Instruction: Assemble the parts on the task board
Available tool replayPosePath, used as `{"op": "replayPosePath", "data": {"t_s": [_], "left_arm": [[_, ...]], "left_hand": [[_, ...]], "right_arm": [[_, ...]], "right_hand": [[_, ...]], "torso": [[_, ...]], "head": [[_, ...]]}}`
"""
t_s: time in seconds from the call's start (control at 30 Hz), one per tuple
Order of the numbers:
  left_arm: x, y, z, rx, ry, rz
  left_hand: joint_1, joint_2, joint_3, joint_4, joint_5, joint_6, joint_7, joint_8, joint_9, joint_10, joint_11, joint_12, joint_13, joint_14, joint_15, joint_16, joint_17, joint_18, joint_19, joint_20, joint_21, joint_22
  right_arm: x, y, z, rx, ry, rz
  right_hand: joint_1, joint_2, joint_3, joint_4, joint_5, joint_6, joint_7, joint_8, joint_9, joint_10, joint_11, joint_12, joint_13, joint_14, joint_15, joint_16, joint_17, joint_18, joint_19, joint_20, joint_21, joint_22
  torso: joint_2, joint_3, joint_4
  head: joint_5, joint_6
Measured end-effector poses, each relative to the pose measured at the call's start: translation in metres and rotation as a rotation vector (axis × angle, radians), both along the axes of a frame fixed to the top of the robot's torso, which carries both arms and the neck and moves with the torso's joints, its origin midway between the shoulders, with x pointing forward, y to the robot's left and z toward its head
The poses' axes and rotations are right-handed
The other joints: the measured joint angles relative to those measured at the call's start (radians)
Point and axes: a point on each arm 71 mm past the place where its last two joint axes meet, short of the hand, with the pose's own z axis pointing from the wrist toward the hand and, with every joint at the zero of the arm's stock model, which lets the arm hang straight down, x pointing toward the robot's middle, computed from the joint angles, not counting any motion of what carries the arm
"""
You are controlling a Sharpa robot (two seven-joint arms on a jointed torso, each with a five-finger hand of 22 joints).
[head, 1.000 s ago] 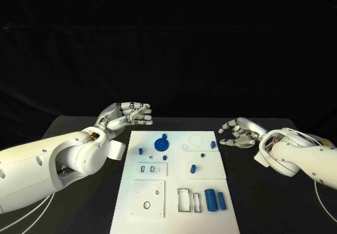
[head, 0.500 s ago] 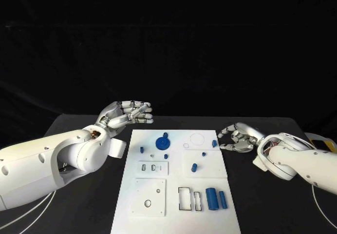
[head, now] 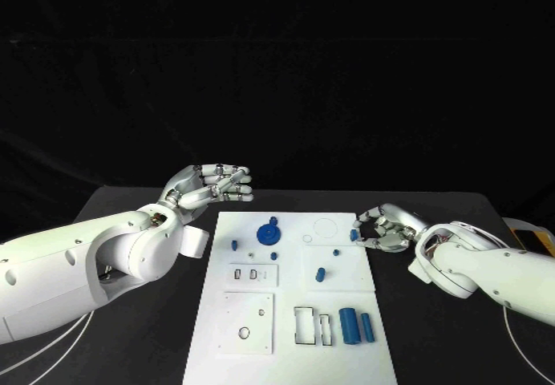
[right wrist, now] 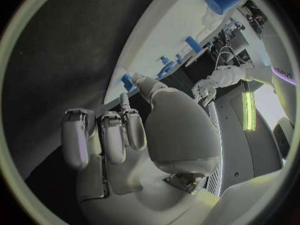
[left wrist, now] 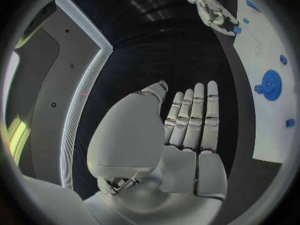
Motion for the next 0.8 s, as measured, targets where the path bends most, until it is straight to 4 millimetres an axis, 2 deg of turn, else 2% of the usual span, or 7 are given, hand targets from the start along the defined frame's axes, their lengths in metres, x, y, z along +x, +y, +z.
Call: {"op": "replayPosePath", "data": {"t_s": [0.17,0.27,0.33,0.4,0.7,0.8], "left_arm": [[0.0,-0.0002,0.0,0.0,0.0,-0.001],[0.0,-0.0003,0.0,0.0,0.0,-0.001],[0.0,-0.0003,0.0,0.0,0.0,-0.001],[0.0,-0.0003,0.0,0.0,0.0,-0.001],[0.0,-0.0002,0.0,0.0,0.001,-0.001],[0.0,-0.0002,0.0,0.0,0.001,-0.001]], "left_hand": [[0.0,0.0,0.0,0.0,0.0,0.0,0.0,0.0,0.0,0.0,0.0,0.0,0.0,0.0,0.0,0.0,0.001,0.0,0.0,0.0,0.0,0.0],[0.0,0.0,0.0,0.0,0.0,0.0,0.0,0.0,0.0,0.0,0.0,0.0,0.0,0.0,0.0,0.0,0.001,0.0,0.0,0.0,0.0,0.0],[0.0,0.0,0.0,0.0,0.0,0.0,0.0,0.0,0.0,0.0,0.0,0.0,0.0,0.0,0.0,0.0,0.001,0.0,0.0,0.0,0.0,0.0],[0.0,0.0,0.0,0.0,0.0,0.0,0.0,0.0,0.0,0.0,0.0,0.0,0.0,0.0,0.0,0.0,0.001,0.0,0.0,0.0,0.0,0.0],[0.0,0.0,0.0,0.0,0.0,0.0,0.0,0.0,-0.001,0.0,0.0,0.0,0.0,0.0,0.0,0.0,0.0,0.0,0.0,0.0,0.0,0.0],[0.0,0.0,0.0,0.0,0.0,0.0,0.0,0.0,-0.001,0.0,0.0,0.0,0.0,0.0,0.0,0.0,0.0,0.0,0.0,0.0,0.0,0.0]], "right_arm": [[0.0008,0.0028,-0.0005,0.003,0.0,0.002],[0.0011,0.0047,-0.0008,0.005,0.001,0.003],[0.0013,0.0057,-0.0008,0.007,0.001,0.005],[0.0015,0.0066,-0.0009,0.008,0.001,0.005],[0.003,0.0099,-0.0015,0.01,0.002,0.008],[0.0036,0.0094,-0.0019,0.009,0.003,0.005]], "right_hand": [[0.003,0.005,0.007,-0.002,0.0,0.006,0.005,0.0,0.001,0.0,0.0,0.0,0.0,0.0,0.0,0.0,0.0,0.0,0.0,0.0,0.0,0.0],[0.002,0.016,0.015,-0.004,0.0,0.018,0.004,0.0,0.003,0.0,0.0,0.003,0.0,0.0,0.0,0.0,0.0,0.0,0.0,0.0,0.0,0.0],[0.002,0.017,0.024,-0.007,-0.011,0.028,0.001,0.0,0.003,0.0,0.0,0.004,0.0,0.0,0.0,0.0,0.0,0.0,0.0,0.0,0.0,0.0],[0.0,0.029,0.034,-0.007,-0.022,0.041,-0.001,0.0,0.003,0.0,0.0,0.004,0.0,0.0,0.0,0.0,0.0,0.0,0.0,0.0,0.0,0.0],[0.0,0.029,0.039,-0.008,-0.027,0.051,-0.004,0.0,0.004,0.0,0.0,0.008,0.0,0.0,0.0,0.0,0.0,0.0,0.0,0.0,0.0,0.001],[0.0,0.029,0.039,-0.008,-0.027,0.054,0.0,0.004,0.004,0.0,0.0,0.008,0.0,0.0,0.0,0.0,0.0,0.0,0.0,0.0,0.0,0.001]], "torso": [[0.0,0.0,-0.0002],[0.0,0.0001,-0.0003],[0.0,0.0001,-0.0002],[0.0,0.0002,0.0001],[0.0,0.0007,0.0003],[0.0,0.0007,0.0002]], "head": [[0.0,0.001],[0.001,0.0],[0.001,-0.001],[0.001,-0.001],[0.0,-0.004],[0.0,-0.005]]}}
